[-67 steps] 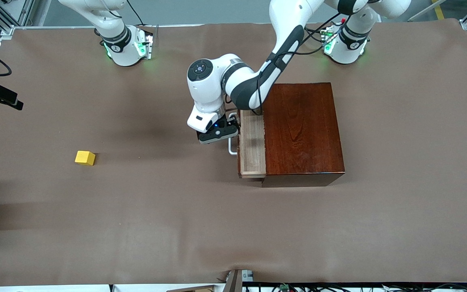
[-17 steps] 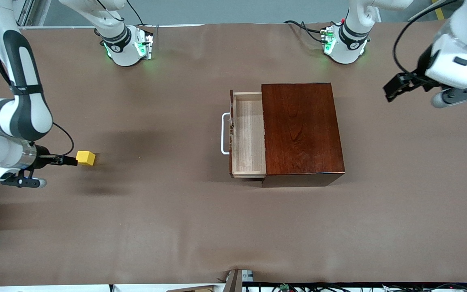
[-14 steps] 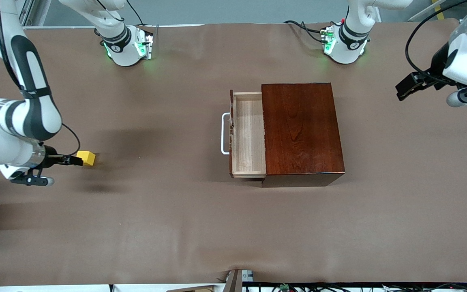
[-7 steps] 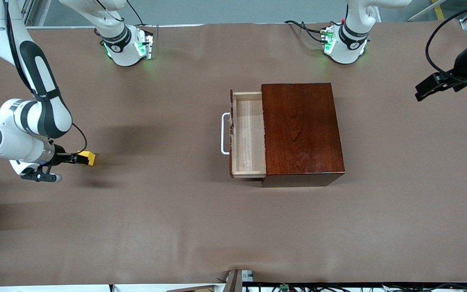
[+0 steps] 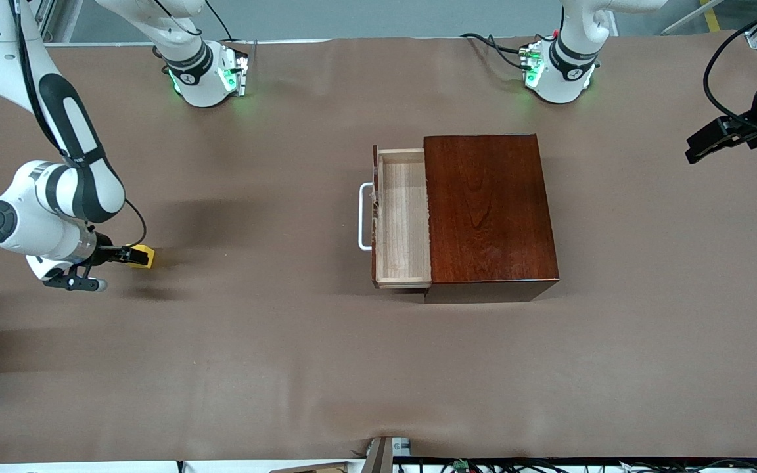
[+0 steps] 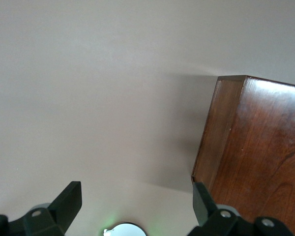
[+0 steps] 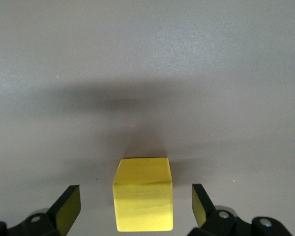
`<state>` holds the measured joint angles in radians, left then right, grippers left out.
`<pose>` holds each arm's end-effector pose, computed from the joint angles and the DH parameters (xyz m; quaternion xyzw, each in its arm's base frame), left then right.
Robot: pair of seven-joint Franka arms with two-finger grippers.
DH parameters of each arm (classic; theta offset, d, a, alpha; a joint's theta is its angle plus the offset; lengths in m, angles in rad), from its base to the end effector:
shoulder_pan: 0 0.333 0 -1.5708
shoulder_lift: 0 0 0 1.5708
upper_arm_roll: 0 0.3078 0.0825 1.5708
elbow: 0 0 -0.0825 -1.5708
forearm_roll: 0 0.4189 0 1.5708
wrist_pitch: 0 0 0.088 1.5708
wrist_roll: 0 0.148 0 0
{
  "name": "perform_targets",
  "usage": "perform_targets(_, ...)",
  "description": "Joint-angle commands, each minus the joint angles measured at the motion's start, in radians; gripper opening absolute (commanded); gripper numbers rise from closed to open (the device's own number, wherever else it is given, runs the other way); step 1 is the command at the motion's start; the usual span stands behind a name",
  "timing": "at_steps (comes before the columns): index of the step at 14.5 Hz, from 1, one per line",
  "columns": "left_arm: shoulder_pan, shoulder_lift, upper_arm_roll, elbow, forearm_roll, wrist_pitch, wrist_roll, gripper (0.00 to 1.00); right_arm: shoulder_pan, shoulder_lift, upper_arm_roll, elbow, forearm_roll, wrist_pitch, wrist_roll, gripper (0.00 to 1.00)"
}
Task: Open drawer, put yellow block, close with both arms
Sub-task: 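Lower the right gripper over the yellow cube and close on it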
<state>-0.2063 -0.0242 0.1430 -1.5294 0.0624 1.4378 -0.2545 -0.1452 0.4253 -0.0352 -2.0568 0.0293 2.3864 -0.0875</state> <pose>0.5650 -0.0250 0.5990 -0.9941 -0.0984 0.0287 0.0343 0.5879 -0.1070 0.1433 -0.9973 0.0563 0.0469 0.0085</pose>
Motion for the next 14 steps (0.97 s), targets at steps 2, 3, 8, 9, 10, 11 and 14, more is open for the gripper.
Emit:
perform_targets(2, 0.018, -0.028, -0.003, -0.049, -0.012, 0.018, 0.046, 1.0, -0.033, -0.007, 0.017, -0.051, -0.015, 0.065, -0.035, 0.72)
perform_targets(3, 0.018, -0.034, -0.003, -0.054, -0.012, 0.023, 0.046, 1.0, -0.036, -0.008, 0.017, -0.051, -0.015, 0.065, -0.052, 0.59)
perform_targets(8, 0.021, -0.036, -0.003, -0.061, -0.006, 0.039, 0.055, 1.0, -0.033, -0.02, 0.018, -0.046, -0.015, 0.045, -0.058, 0.0)
perform_targets(9, 0.021, -0.036, -0.003, -0.058, -0.006, 0.041, 0.057, 1.0, -0.033, -0.023, 0.018, -0.042, -0.015, 0.027, -0.057, 0.0)
perform_targets(10, 0.019, -0.037, -0.005, -0.057, -0.007, 0.041, 0.057, 1.0, -0.031, -0.031, 0.02, -0.034, -0.009, -0.004, -0.045, 0.0)
perform_targets(11, 0.018, -0.037, -0.005, -0.057, -0.007, 0.05, 0.057, 1.0, -0.031, -0.039, 0.023, -0.025, 0.001, -0.036, -0.04, 0.0)
perform_targets(14, 0.012, -0.04, -0.014, -0.058, -0.019, 0.056, 0.057, 1.0, -0.02, -0.063, 0.024, 0.026, 0.009, -0.136, -0.003, 0.0)
